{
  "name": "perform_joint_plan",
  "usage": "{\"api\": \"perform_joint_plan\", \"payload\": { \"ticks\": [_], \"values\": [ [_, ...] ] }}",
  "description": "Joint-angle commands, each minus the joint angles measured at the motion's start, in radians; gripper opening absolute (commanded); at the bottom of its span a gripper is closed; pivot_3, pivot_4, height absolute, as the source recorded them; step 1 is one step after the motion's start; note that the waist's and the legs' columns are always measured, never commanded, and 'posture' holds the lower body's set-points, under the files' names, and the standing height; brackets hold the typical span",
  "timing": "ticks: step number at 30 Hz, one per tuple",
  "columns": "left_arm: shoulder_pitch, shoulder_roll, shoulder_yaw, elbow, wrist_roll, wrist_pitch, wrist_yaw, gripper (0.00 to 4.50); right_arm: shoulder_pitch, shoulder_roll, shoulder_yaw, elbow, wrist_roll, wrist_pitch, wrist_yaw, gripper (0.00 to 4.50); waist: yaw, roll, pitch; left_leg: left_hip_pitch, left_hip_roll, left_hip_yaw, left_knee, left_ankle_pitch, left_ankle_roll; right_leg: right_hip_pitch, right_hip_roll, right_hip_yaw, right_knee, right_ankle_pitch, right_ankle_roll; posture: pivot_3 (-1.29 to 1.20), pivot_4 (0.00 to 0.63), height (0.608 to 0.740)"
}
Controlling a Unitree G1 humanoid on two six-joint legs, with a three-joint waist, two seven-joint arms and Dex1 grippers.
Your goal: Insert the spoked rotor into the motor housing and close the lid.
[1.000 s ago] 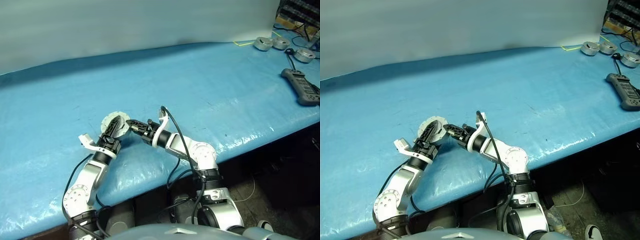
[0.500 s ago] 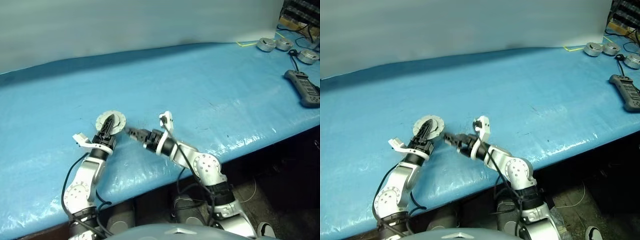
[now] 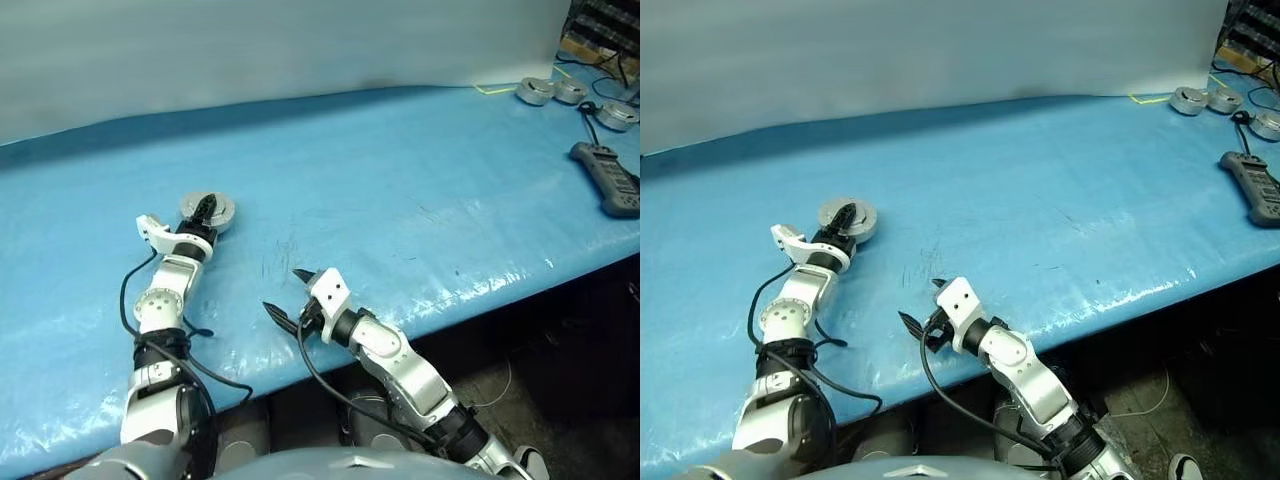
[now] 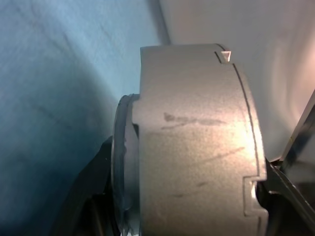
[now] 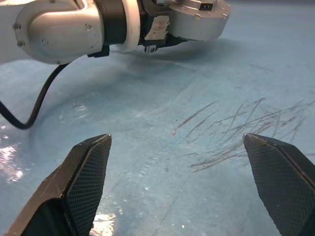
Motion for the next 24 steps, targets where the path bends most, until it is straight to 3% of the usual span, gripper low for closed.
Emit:
{"api": "perform_joint_plan", "payload": {
  "ticks": [1,10,17,23,24],
  "values": [
    [-0.129,0.028,0.028,0.114,0.050,-0.041,-0.074,2.40,0.010,0.030,-0.022,0.029,-0.080,-0.133,-0.043,4.50,0.003,-0.001,0.001,0.000,0.000,0.000,0.000,0.000,0.000,0.000,0.000,0.000,0.000,0.001,0.001,0.00,0.150,0.740],
    [-0.359,0.089,0.060,0.475,0.233,-0.152,-0.140,2.40,0.026,0.075,-0.069,0.089,-0.137,-0.168,-0.058,4.50,0.002,-0.005,0.004,-0.001,0.000,-0.001,-0.001,0.000,0.000,0.000,0.000,-0.001,-0.002,0.003,-0.003,0.00,0.150,0.740],
    [-0.423,0.106,0.097,0.623,0.319,-0.204,-0.093,2.40,0.041,0.093,-0.082,0.087,-0.160,-0.157,-0.060,4.50,0.002,-0.005,0.004,-0.001,0.000,-0.001,-0.001,0.000,0.000,0.000,0.000,-0.001,-0.001,0.004,-0.003,0.00,0.150,0.740],
    [-0.391,0.109,0.111,0.619,0.360,-0.164,-0.052,4.37,0.050,0.104,-0.086,0.082,-0.168,-0.154,-0.051,4.50,-0.003,-0.005,0.004,0.005,0.000,0.000,-0.001,0.000,-0.001,0.003,0.000,0.000,0.002,0.003,-0.001,0.00,0.150,0.740],
    [-0.365,0.111,0.110,0.599,0.366,-0.144,-0.044,4.47,0.050,0.107,-0.086,0.081,-0.167,-0.150,-0.048,4.50,-0.006,-0.005,0.004,0.007,0.000,0.000,-0.001,0.000,-0.001,0.004,0.000,0.000,0.002,0.001,0.001,0.00,0.150,0.740]
  ]
}}
